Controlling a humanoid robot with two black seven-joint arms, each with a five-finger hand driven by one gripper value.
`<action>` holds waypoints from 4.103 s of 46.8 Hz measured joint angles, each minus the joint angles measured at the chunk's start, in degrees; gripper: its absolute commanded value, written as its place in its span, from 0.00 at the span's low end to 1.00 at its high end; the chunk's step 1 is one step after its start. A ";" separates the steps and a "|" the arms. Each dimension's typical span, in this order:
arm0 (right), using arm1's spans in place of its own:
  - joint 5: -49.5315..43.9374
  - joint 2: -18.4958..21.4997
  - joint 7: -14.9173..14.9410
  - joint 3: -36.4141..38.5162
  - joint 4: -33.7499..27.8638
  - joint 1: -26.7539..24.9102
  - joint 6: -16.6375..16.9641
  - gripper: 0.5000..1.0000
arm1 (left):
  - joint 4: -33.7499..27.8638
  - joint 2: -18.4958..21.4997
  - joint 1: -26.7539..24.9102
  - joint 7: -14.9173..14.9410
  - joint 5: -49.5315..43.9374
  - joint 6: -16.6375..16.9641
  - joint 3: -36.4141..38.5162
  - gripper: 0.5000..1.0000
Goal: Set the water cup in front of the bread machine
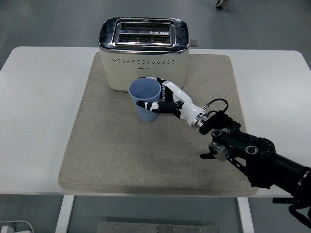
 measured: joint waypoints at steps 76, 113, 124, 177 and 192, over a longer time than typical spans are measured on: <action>0.07 0.00 -0.09 0.09 1.51 -0.18 0.74 0.84 | 0.00 0.00 -0.02 0.00 -0.01 0.00 0.00 1.00; 0.18 -4.56 -0.09 0.49 3.53 -1.33 1.94 0.84 | 0.00 0.00 -0.02 0.00 -0.01 0.00 0.00 1.00; 0.17 -6.62 -0.09 0.54 5.14 -2.00 1.89 0.84 | 0.00 0.00 -0.02 0.00 0.00 0.00 0.00 1.00; 9.70 -22.56 -9.46 8.16 6.08 -1.96 10.82 0.84 | 0.01 0.00 -0.01 0.00 -0.02 0.00 0.00 1.00; 21.86 -22.52 -22.20 8.32 3.24 3.27 10.18 0.84 | 0.02 0.00 -0.02 0.00 -0.02 0.00 0.00 1.00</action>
